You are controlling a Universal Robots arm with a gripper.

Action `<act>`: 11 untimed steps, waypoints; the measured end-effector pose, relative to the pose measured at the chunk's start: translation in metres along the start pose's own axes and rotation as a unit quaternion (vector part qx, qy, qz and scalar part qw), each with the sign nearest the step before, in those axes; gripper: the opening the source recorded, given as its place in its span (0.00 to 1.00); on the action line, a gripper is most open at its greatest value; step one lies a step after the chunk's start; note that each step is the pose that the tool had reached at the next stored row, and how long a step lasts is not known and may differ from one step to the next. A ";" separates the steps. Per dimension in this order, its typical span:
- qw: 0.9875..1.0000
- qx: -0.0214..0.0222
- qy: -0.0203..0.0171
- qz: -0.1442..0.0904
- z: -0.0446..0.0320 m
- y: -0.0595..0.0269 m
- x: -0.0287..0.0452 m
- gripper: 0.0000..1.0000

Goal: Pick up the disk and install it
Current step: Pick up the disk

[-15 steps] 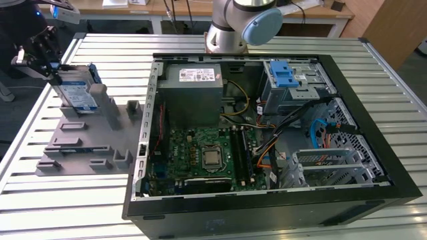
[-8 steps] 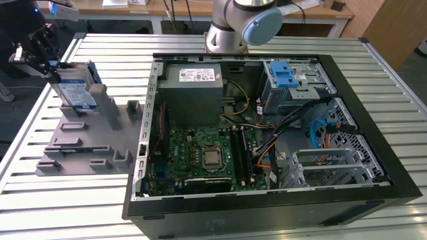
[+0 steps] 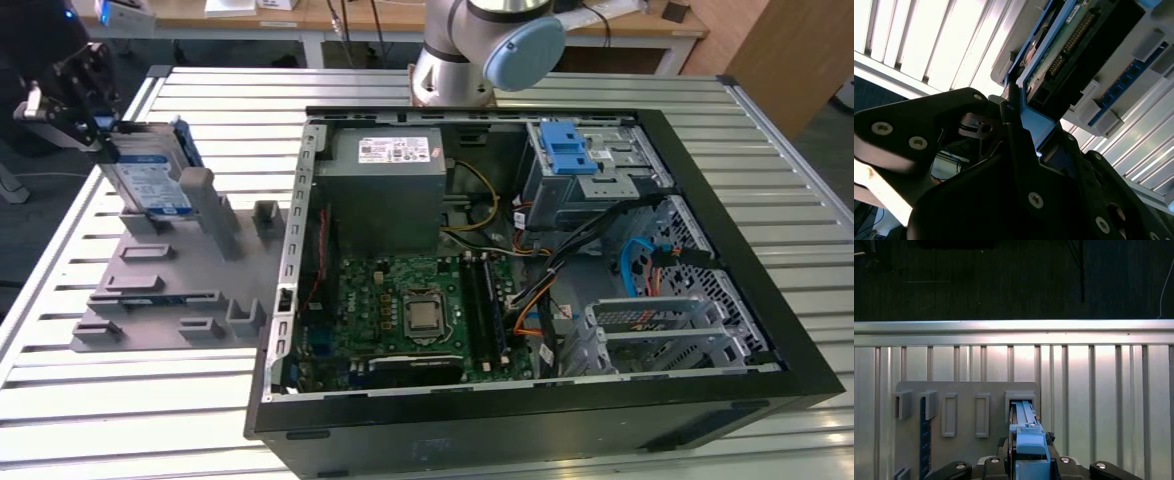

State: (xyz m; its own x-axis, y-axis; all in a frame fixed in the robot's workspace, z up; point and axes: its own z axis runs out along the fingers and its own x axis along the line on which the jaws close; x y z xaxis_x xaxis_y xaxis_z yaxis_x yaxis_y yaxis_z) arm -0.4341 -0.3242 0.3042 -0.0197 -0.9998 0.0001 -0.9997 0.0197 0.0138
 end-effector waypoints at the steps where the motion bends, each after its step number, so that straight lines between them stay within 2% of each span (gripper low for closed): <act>1: 1.000 0.000 0.000 0.000 -0.0007 0.0000 0.0000 0.36; 11: 1.000 0.000 0.000 0.000 -0.0093 0.0001 0.0000 0.36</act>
State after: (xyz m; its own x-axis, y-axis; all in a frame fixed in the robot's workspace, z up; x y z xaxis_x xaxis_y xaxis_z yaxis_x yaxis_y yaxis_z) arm -0.4341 -0.3242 0.3136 -0.0197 -0.9998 0.0001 -0.9997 0.0197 0.0137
